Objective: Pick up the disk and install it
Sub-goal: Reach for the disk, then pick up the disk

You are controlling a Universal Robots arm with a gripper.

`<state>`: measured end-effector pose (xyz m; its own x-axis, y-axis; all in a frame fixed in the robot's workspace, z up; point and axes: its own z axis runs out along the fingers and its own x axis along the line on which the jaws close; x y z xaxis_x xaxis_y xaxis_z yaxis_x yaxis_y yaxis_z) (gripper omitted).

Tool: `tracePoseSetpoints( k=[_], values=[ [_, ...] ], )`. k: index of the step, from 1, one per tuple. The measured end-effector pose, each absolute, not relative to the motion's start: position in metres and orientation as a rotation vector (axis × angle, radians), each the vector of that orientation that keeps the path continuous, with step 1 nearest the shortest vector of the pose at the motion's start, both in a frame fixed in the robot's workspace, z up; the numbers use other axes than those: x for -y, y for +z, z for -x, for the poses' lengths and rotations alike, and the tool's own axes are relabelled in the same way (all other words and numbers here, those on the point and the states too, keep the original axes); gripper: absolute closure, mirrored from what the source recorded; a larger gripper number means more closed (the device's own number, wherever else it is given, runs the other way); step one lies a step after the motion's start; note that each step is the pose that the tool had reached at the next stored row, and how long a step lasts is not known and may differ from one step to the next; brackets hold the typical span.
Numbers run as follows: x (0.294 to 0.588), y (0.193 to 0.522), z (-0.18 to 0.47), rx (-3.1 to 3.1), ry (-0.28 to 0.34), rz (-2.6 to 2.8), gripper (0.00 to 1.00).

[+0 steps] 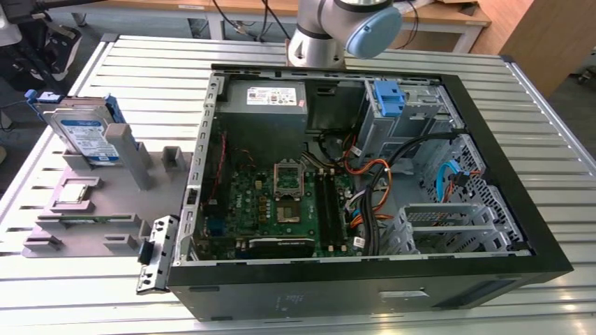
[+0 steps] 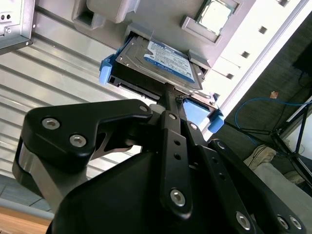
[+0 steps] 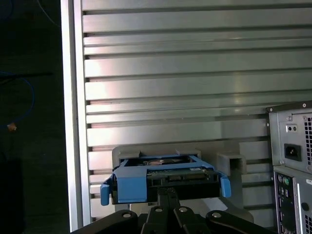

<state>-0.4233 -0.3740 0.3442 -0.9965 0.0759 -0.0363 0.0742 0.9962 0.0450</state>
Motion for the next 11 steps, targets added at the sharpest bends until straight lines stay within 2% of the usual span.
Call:
tracePoseSetpoints(
  k=[11],
  values=[
    [0.3712, 0.3429, 0.4230, -3.101, 0.068, -0.116, 0.89]
  ],
)
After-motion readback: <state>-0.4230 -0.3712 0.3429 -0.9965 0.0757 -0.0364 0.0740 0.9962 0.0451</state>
